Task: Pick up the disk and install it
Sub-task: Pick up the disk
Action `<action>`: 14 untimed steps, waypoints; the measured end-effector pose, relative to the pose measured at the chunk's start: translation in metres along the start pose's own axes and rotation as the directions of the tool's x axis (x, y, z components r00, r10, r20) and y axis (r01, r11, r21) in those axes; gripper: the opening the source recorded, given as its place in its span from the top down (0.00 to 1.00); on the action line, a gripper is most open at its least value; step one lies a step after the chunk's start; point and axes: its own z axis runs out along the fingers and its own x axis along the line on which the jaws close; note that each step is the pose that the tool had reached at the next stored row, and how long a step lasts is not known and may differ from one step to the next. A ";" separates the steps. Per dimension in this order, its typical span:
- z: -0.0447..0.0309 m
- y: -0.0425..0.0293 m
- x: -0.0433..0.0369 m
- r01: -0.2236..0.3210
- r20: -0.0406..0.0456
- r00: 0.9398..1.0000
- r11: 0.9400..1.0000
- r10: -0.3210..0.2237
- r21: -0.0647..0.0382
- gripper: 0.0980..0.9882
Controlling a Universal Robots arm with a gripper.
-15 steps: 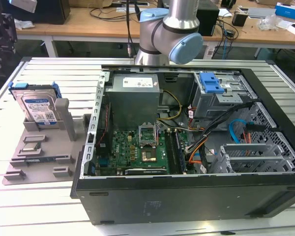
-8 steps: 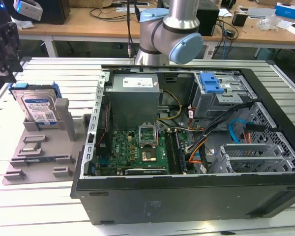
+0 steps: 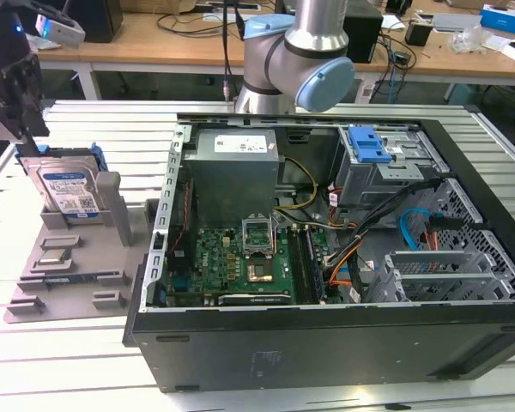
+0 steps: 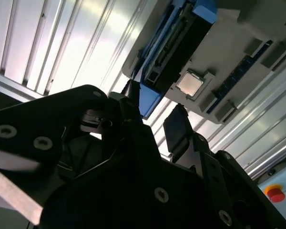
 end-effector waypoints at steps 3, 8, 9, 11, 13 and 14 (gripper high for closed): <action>0.0090 -0.0018 0.0002 0.012 0.000 1.000 1.000 -0.012 0.000 0.57; 0.0228 -0.0034 0.0005 0.020 -0.001 1.000 1.000 -0.020 0.000 0.57; 0.0257 -0.0039 0.0006 0.021 -0.001 1.000 1.000 -0.021 0.000 0.57; 0.0307 -0.0049 0.0007 0.023 -0.001 1.000 1.000 -0.023 -0.001 0.57; 0.0347 -0.0056 0.0007 0.025 -0.001 1.000 1.000 -0.025 0.000 0.57; 0.0364 -0.0059 0.0007 0.026 -0.001 1.000 1.000 -0.026 -0.001 0.57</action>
